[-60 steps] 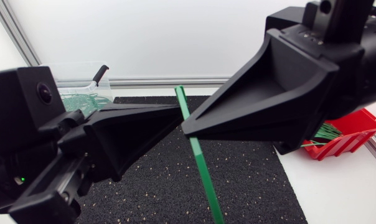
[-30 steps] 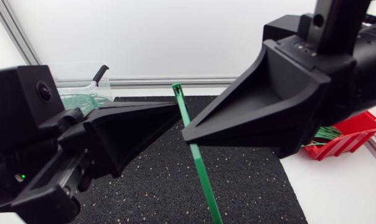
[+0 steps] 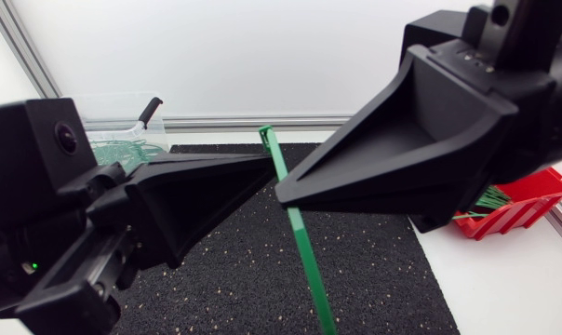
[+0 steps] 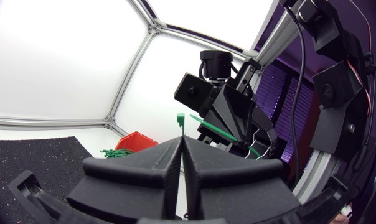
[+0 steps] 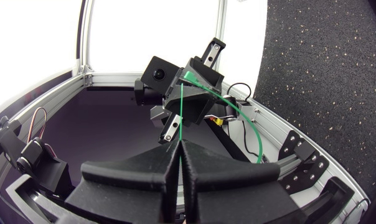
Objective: Take a green cable tie from the red box, thread the tail through the head to close it, then place it in the transparent bin on the left.
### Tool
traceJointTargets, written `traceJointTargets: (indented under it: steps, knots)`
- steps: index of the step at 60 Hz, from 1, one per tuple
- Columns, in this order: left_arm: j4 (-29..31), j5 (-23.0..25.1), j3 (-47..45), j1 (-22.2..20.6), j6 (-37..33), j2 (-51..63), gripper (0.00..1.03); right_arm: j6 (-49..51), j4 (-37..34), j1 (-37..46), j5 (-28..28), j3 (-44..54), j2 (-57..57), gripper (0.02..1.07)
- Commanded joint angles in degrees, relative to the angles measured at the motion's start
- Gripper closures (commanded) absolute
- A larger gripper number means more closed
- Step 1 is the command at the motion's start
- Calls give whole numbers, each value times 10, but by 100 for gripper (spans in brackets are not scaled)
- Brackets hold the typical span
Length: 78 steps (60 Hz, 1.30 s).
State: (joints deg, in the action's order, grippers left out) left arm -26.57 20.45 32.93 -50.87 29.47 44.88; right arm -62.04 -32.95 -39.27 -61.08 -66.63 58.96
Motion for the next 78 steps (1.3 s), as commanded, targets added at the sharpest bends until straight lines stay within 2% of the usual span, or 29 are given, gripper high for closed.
traceJointTargets:
  steps: [1, 46, 66, 78]
  knots:
    - [-3, -5, -11, -5, -9, 1, 100, -23, 8, 1, 3, 14, 2, 101]
    - [2, -5, -12, -5, -9, -6, 100, -23, 23, -2, 4, 19, 17, 101]
    - [6, -6, -19, -19, -19, -18, 100, -29, 38, 1, 10, 19, 28, 101]
    - [10, -37, -26, -50, -64, -23, 100, -32, 32, 0, 11, 8, 41, 101]
